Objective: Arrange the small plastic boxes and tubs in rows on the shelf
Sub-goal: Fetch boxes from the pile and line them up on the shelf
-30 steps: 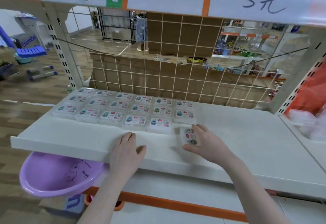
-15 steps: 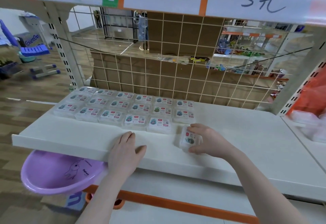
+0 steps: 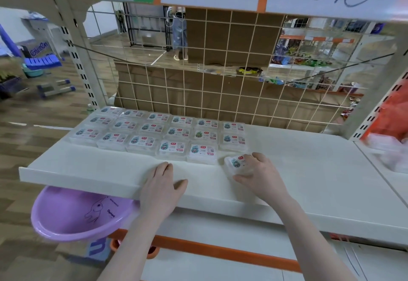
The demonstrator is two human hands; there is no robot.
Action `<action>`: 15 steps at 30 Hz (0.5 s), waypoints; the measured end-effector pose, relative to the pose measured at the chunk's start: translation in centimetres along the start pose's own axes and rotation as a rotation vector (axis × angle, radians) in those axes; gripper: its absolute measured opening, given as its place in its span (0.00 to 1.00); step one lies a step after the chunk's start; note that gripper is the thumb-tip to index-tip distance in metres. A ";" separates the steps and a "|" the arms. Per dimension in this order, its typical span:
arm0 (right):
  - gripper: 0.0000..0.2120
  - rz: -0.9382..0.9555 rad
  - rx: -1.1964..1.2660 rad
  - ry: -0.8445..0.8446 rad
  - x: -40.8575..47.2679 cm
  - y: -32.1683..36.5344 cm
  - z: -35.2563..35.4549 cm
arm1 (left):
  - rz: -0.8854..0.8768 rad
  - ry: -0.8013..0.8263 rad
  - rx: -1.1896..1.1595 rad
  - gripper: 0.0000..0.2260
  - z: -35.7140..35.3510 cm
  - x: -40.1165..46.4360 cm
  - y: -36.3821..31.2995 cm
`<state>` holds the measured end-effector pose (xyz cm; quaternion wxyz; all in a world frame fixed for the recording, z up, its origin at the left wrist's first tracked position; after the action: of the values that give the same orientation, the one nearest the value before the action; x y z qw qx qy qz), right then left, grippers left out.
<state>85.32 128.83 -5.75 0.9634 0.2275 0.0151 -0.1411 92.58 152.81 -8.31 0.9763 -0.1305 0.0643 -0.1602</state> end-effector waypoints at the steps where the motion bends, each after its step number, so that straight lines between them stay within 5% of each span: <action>1: 0.28 0.003 0.028 -0.002 0.0 -0.1 0.1 | 0.001 -0.001 -0.002 0.29 0.0 0.0 0.0; 15: 0.19 -0.196 -0.034 -0.151 1.4 2.6 -0.8 | -0.008 0.012 -0.004 0.27 0.3 -0.3 -0.3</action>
<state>87.47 131.07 -5.48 0.9471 0.1976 -0.0328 -0.2508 92.30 152.72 -7.89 0.9750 -0.1318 0.0698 -0.1645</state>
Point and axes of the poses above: each hand's wrist, its own x-axis towards the middle knuckle, its own z-axis out of the back of the hand, y = z × x, the point moved 5 cm from there along x, towards the middle knuckle, and after that the axes turned 14 degrees about y, right-handed, at the moved point
